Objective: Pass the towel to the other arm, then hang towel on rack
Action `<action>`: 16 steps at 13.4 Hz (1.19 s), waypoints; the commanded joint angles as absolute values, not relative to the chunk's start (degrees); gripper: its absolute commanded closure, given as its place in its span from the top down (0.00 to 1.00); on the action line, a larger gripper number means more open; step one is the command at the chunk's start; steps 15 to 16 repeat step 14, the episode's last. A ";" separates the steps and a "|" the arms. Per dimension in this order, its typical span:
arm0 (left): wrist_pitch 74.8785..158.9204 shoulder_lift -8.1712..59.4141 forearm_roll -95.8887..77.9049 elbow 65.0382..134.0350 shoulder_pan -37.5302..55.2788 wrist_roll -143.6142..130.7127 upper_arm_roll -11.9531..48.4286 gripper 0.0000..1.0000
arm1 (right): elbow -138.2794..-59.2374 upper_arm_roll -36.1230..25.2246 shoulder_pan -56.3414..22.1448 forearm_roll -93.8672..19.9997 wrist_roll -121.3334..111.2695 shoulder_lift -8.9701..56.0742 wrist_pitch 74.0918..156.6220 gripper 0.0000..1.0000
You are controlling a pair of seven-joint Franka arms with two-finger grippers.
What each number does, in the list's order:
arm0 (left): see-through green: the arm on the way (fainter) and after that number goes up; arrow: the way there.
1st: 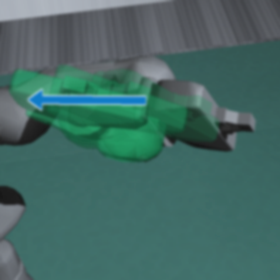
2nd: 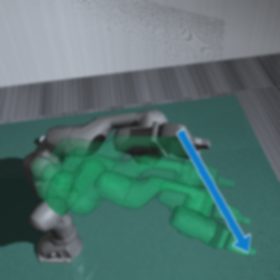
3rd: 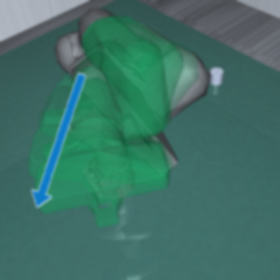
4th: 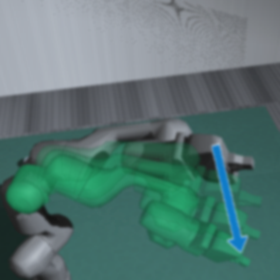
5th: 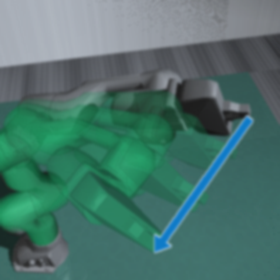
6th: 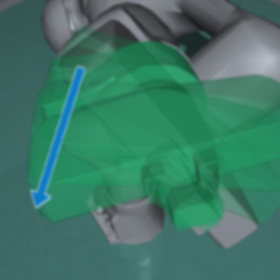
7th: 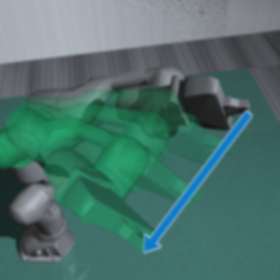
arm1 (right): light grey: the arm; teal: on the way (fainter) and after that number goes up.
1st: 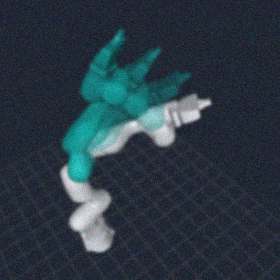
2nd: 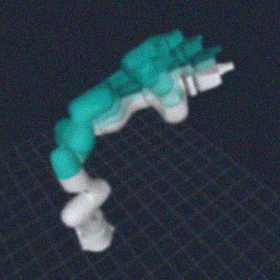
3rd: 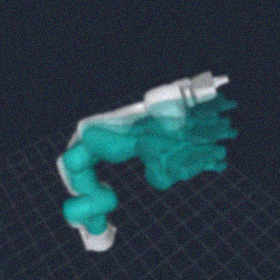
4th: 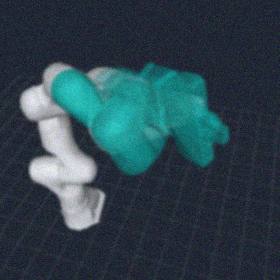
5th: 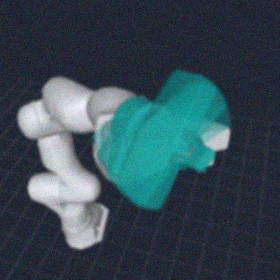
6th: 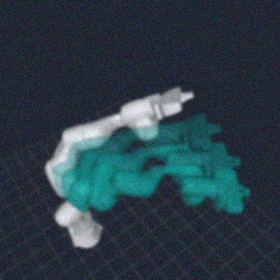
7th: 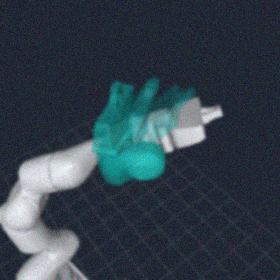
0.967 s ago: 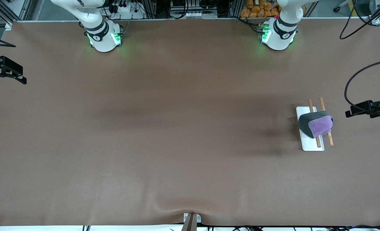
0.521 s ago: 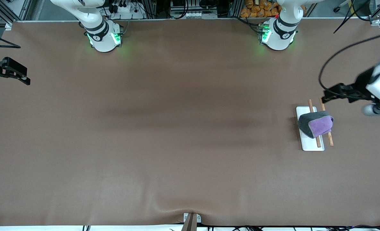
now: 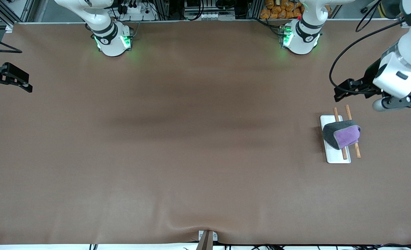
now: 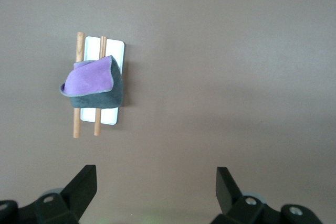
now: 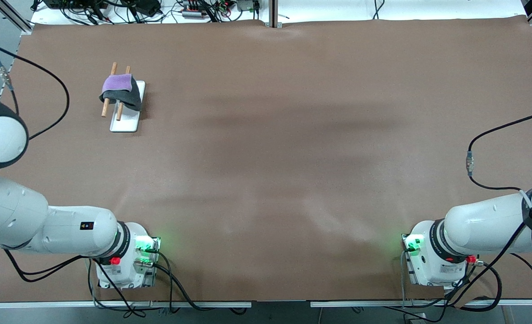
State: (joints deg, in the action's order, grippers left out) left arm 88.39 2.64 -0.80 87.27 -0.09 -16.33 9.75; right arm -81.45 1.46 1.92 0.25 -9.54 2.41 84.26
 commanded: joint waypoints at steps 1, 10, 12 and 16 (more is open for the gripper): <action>89.21 -2.45 0.35 92.11 1.22 -12.14 5.82 1.00 | -79.89 1.32 1.58 0.44 -8.44 3.25 83.50 1.00; 88.68 -4.84 0.44 93.35 3.25 -7.65 1.23 1.00 | -79.89 1.32 1.67 0.53 -8.44 3.25 83.50 1.00; 88.68 -4.57 0.44 92.90 3.34 -8.08 1.14 1.00 | -79.89 1.32 1.58 0.53 -8.35 3.25 83.50 1.00; 88.33 -4.57 0.53 92.72 3.34 -8.09 1.06 1.00 | -79.89 1.32 1.67 0.44 -8.35 3.25 83.50 1.00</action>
